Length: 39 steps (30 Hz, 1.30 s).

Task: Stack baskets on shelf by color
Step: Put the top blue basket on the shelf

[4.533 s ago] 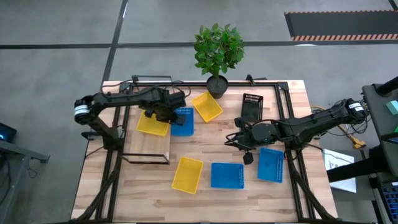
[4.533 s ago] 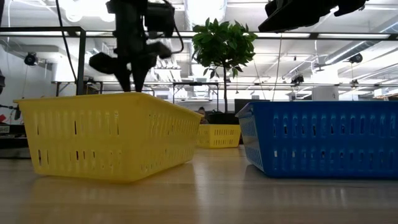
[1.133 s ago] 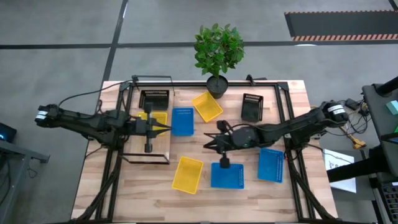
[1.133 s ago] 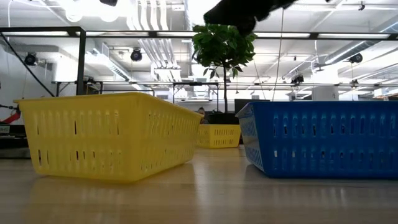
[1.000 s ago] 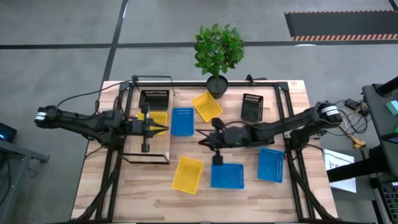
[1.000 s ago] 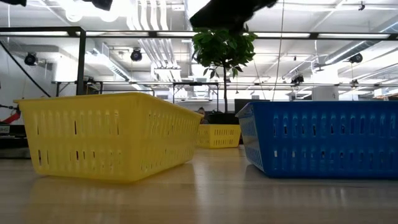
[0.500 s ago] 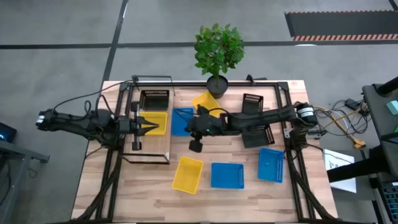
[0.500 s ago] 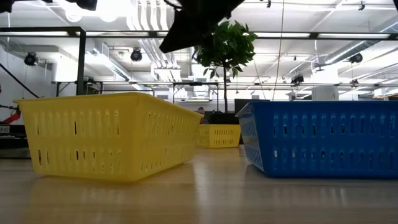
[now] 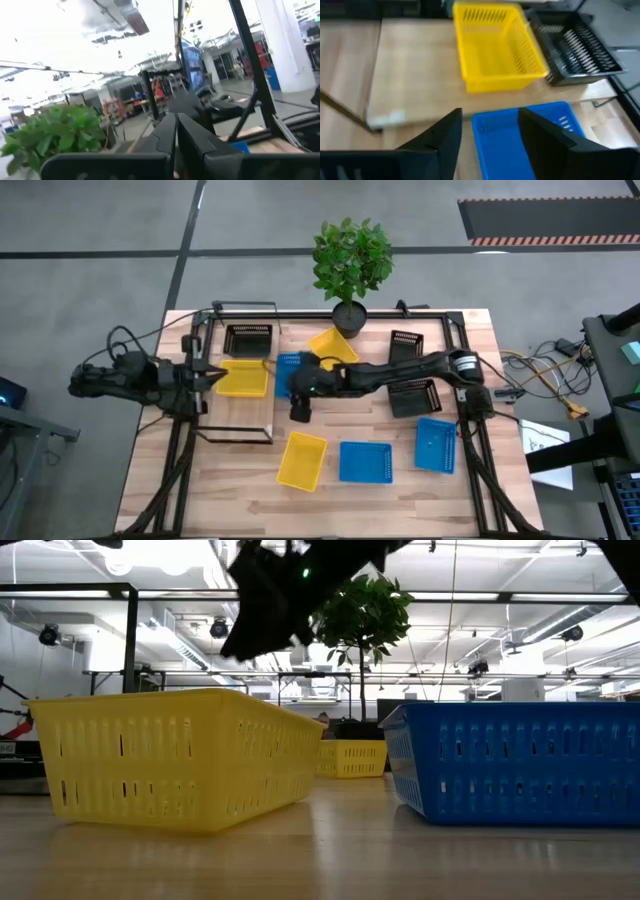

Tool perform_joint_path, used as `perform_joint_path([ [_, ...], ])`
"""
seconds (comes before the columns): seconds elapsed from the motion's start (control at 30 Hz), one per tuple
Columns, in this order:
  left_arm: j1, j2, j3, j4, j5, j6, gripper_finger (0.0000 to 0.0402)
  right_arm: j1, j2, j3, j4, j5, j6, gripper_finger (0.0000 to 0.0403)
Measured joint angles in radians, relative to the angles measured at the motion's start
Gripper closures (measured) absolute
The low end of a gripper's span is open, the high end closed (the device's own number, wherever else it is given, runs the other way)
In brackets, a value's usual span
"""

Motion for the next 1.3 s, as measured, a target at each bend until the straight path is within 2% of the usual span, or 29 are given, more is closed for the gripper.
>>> perform_joint_path([
  [0.33, 0.001, -0.089, -0.027, -0.006, 0.0, 0.008, 0.04, -0.03, 0.164, 0.096, -0.078, -0.003, -0.08, 0.0213],
  [0.63, 0.001, -0.094, -0.039, -0.003, 0.0, 0.009, 0.04, -0.051, 0.208, 0.122, -0.139, -0.064, -0.057, 0.0217],
  [0.83, 0.001, -0.093, -0.039, -0.004, 0.0, 0.009, 0.04, -0.056, 0.213, 0.112, -0.137, -0.064, -0.068, 0.0227],
  [1.0, 0.001, -0.093, -0.039, -0.004, 0.0, 0.009, 0.04, -0.057, 0.213, 0.111, -0.154, -0.076, -0.08, 0.0264],
  [1.3, 0.001, -0.093, -0.039, -0.004, 0.0, 0.009, 0.04, -0.057, 0.213, 0.108, -0.159, -0.101, -0.069, 0.0368],
])
